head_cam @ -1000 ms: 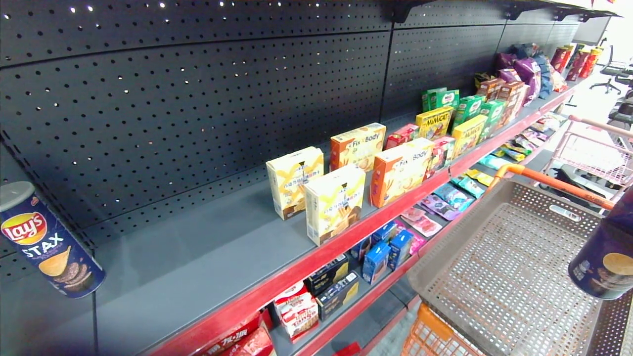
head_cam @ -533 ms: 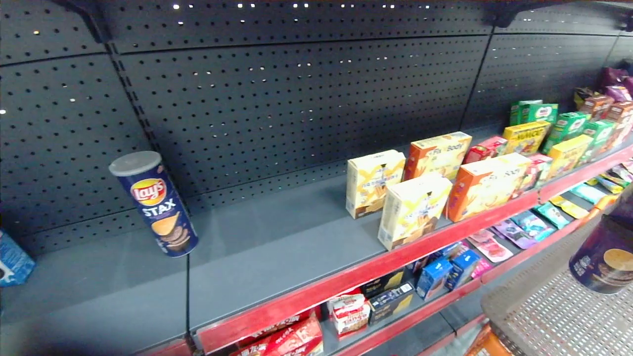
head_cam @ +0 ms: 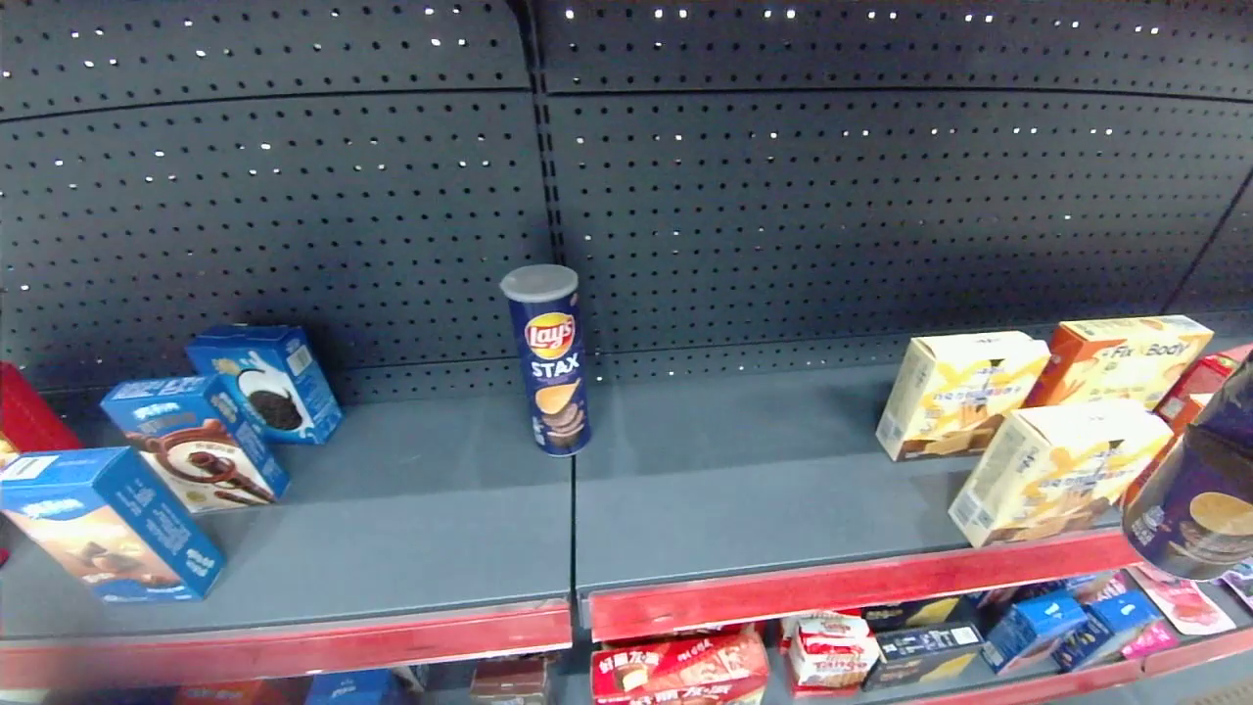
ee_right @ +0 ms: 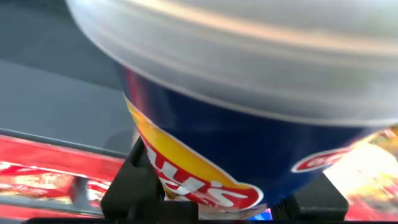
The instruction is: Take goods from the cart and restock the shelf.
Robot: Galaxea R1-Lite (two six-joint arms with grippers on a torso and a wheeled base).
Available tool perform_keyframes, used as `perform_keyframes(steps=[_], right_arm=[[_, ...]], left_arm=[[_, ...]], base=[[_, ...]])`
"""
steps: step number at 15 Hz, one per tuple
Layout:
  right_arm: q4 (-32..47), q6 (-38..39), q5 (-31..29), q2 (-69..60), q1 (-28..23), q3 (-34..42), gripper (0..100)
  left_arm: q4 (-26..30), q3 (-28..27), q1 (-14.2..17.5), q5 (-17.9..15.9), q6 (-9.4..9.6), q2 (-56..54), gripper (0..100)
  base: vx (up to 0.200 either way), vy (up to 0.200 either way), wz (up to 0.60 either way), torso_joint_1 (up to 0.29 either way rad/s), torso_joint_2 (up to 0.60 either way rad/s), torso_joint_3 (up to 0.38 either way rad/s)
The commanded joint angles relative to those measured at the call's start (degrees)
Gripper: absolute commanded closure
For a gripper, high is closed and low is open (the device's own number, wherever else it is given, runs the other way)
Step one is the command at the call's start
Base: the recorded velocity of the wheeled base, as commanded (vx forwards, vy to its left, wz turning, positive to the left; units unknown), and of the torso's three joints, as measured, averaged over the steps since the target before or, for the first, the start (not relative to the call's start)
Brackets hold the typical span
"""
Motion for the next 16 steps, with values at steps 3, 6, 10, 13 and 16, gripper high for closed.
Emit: perform_keyframes(steps=[3, 6, 10, 13, 16], right_arm=[[-0.05, -0.15, -0.03, -0.4, 0.05, 0.43, 100], [0.04, -0.15, -0.03, -0.84, 0.05, 0.43, 100], [0.04, -0.24, -0.03, -1.63, 1.01, 0.78, 100], [0.12, -2.26, -0.12, -5.67, 5.5, 0.52, 100], [2.32, -5.6, -0.73, -11.82, 13.93, 3.07, 100]], left_arm=[[0.01, 0.0, -0.09, 0.02, -0.02, 0.07, 0], [0.01, 0.0, 0.0, -0.07, -0.02, 0.07, 0], [0.01, 0.0, 0.0, -0.07, -0.02, 0.07, 0], [0.01, 0.0, 0.0, -0.07, -0.02, 0.07, 0], [0.01, 0.0, 0.0, -0.07, 0.07, 0.07, 0]], base=[[0.0, 0.0, 0.0, 0.0, 0.0, 0.0], [0.0, 0.0, 0.0, 0.0, 0.0, 0.0], [0.0, 0.0, 0.0, 0.0, 0.0, 0.0], [0.0, 0.0, 0.0, 0.0, 0.0, 0.0], [0.0, 0.0, 0.0, 0.0, 0.0, 0.0]])
